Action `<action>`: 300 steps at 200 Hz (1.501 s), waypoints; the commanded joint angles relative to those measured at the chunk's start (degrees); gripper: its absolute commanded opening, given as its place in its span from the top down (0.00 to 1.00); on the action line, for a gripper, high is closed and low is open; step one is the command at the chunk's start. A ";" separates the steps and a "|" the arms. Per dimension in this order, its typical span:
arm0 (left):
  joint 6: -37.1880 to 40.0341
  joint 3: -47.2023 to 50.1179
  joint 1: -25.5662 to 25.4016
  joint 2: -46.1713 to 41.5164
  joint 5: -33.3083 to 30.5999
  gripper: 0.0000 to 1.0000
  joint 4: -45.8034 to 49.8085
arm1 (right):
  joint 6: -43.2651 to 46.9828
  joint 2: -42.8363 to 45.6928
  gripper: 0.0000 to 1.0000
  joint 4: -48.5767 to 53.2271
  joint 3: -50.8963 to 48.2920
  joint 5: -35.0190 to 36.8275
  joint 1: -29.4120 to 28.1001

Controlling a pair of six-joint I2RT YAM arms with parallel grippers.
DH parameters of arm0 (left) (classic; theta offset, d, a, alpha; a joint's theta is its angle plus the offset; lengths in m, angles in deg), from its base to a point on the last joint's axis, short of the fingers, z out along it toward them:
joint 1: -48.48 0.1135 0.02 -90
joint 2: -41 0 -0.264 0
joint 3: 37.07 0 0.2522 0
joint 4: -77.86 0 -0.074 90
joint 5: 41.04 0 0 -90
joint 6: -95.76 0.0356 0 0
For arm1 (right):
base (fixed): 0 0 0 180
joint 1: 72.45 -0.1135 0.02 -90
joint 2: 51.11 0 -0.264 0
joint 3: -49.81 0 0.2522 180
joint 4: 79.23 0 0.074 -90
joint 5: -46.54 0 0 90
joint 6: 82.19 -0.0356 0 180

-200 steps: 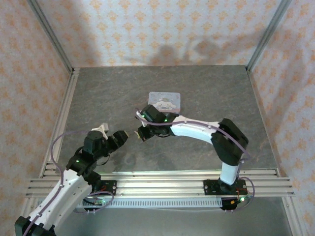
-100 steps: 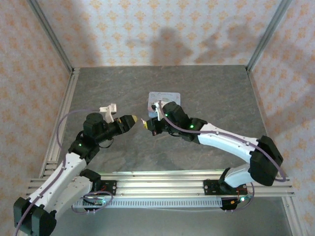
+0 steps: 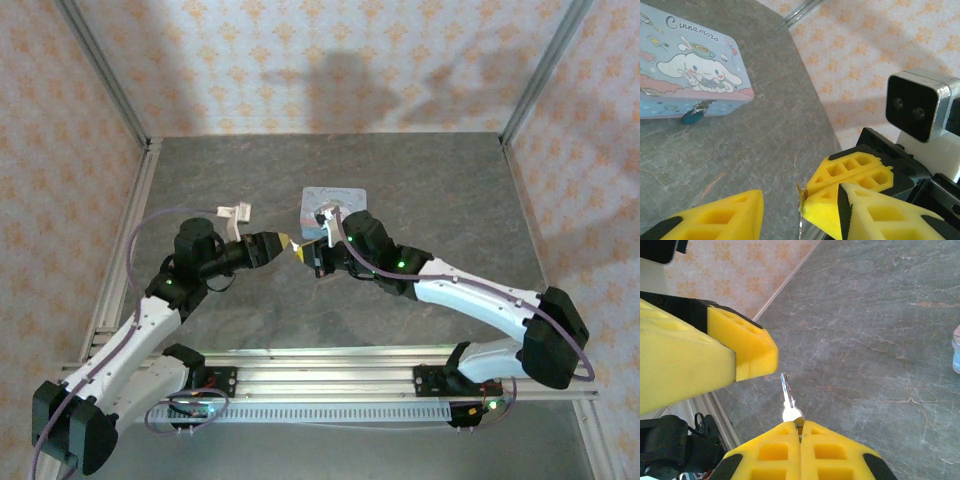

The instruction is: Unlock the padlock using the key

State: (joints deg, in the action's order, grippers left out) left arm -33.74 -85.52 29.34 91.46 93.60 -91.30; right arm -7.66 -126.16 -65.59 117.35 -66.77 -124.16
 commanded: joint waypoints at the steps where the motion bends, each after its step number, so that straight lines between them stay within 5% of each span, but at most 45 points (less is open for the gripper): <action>1: 1.37 -1.78 -0.80 1.23 2.16 0.56 -3.38 | -0.60 1.39 1.00 -3.20 -0.60 -1.32 0.14; 64: 1.54 -2.20 -2.72 3.42 2.73 0.63 -6.68 | -1.66 1.66 1.00 -4.27 -1.31 -2.64 0.15; 120: 3.66 -3.50 -3.38 3.09 1.70 0.92 -3.31 | -1.68 1.93 1.00 -4.36 -1.62 -3.13 0.12; 166: 8.56 -6.82 -4.41 2.54 -0.52 1.00 3.48 | -1.04 3.23 1.00 -3.75 -2.03 -2.80 0.17; 175: 11.74 -7.95 -4.59 2.34 -1.06 1.00 5.64 | -0.55 3.85 0.99 -2.94 -2.01 -2.18 0.14; 198: 19.54 -13.10 -4.86 3.16 -1.25 1.00 14.21 | 2.38 6.87 0.72 2.73 -0.77 0.92 0.12; 217: 27.65 -19.63 -5.26 5.12 -1.83 1.00 23.93 | 6.97 11.29 0.60 9.26 1.13 0.64 0.27; 256: 39.57 -31.92 -5.96 10.70 4.95 1.00 34.86 | 12.26 19.14 0.57 18.11 2.66 -4.86 1.38; 300: 48.52 -42.82 -8.00 18.06 12.94 1.00 45.49 | 7.65 22.26 0.58 10.75 0.42 -14.84 3.78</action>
State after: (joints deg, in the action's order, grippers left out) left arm 6.39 -123.29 22.37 106.91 100.05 -55.30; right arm 1.41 -104.26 -51.43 118.22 -74.59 -120.81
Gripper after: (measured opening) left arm 0.048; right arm 0.423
